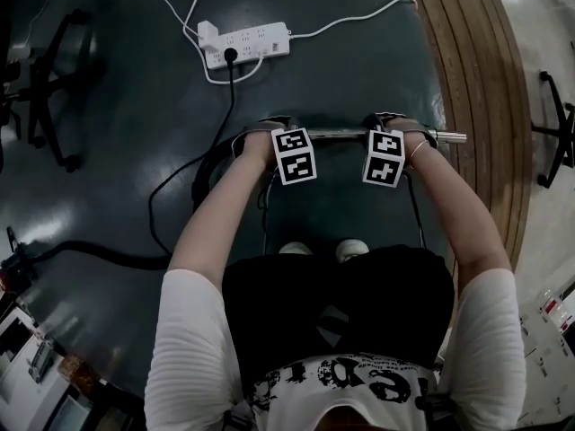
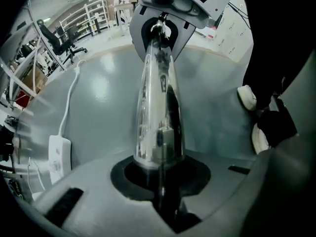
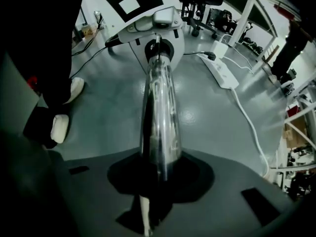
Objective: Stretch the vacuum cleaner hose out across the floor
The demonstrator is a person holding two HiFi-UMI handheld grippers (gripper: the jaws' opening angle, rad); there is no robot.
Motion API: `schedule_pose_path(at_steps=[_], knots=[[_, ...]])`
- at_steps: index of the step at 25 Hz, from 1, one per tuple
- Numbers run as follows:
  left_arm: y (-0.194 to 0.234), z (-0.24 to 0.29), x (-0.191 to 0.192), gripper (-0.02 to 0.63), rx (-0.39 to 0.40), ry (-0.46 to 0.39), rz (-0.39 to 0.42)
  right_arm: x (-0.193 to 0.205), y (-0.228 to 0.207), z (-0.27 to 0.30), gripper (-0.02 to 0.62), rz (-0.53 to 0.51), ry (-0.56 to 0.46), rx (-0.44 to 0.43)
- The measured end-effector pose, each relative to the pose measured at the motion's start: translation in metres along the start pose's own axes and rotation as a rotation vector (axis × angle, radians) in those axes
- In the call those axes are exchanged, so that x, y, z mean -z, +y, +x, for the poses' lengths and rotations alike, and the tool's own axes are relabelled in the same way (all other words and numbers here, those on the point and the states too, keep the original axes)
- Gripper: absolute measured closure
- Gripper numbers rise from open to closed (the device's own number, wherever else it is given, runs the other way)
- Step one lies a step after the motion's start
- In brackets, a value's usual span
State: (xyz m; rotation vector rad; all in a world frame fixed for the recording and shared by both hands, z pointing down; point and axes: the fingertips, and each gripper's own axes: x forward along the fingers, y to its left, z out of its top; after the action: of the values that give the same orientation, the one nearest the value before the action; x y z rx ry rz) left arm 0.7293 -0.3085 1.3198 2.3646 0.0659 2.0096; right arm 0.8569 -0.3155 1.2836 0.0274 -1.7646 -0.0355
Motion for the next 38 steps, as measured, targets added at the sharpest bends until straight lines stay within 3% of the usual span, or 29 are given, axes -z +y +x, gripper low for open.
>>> schedule_pose_path(at_steps=[4,8,12,13,14,15,16,17,21,23,25,27,28,30,31,32,35,38], knots=[[-0.013,0.024,0.006,0.531,0.02,0.039,0.004,0.005,0.015,0.027,0.485,0.02,-0.041,-0.006],[-0.012,0.03,0.008,0.529,0.015,0.053,-0.013,0.008,0.008,0.04,0.483,0.01,-0.05,0.087],[-0.008,0.03,0.011,0.528,-0.036,0.076,-0.026,0.008,0.006,0.043,0.474,0.038,-0.081,0.116],[-0.004,0.029,0.01,0.5,-0.052,0.06,-0.033,0.008,0.004,0.043,0.459,0.051,-0.084,0.127],[-0.001,0.028,0.009,0.402,-0.06,0.034,-0.049,0.009,0.0,0.041,0.436,0.07,-0.089,0.142],[0.001,0.027,0.009,0.243,-0.052,0.005,-0.078,0.01,-0.004,0.04,0.409,0.095,-0.097,0.154],[-0.001,0.025,0.008,0.14,-0.028,-0.021,-0.114,0.011,-0.007,0.037,0.375,0.122,-0.108,0.16],[-0.005,0.023,0.008,0.112,0.002,-0.041,-0.15,0.011,-0.009,0.034,0.326,0.145,-0.12,0.158],[-0.019,0.005,0.001,0.075,0.044,-0.118,-0.214,0.01,-0.013,0.015,0.316,0.186,-0.161,0.159],[-0.012,-0.017,-0.011,0.075,0.006,-0.196,-0.245,0.005,-0.017,-0.002,0.318,0.236,-0.201,0.172],[0.005,-0.046,-0.028,0.077,-0.076,-0.314,-0.302,-0.003,-0.024,-0.02,0.319,0.348,-0.254,0.168],[0.023,-0.08,-0.043,0.115,-0.17,-0.457,-0.403,-0.011,-0.031,-0.04,0.321,0.479,-0.31,0.158],[0.031,-0.096,-0.047,0.184,-0.216,-0.518,-0.465,-0.014,-0.037,-0.052,0.338,0.536,-0.335,0.172],[0.051,-0.129,-0.045,0.447,-0.321,-0.618,-0.602,-0.015,-0.054,-0.078,0.529,0.63,-0.362,0.239],[0.062,-0.145,-0.043,0.568,-0.367,-0.659,-0.669,-0.016,-0.063,-0.092,0.592,0.667,-0.371,0.267],[0.071,-0.16,-0.041,0.601,-0.394,-0.691,-0.724,-0.018,-0.071,-0.107,0.592,0.7,-0.38,0.287],[0.085,-0.212,-0.043,0.601,-0.406,-0.746,-0.808,-0.022,-0.09,-0.16,0.592,0.802,-0.404,0.356],[0.073,-0.289,-0.058,0.601,-0.404,-0.772,-0.844,-0.037,-0.081,-0.234,0.592,0.88,-0.437,0.333]])
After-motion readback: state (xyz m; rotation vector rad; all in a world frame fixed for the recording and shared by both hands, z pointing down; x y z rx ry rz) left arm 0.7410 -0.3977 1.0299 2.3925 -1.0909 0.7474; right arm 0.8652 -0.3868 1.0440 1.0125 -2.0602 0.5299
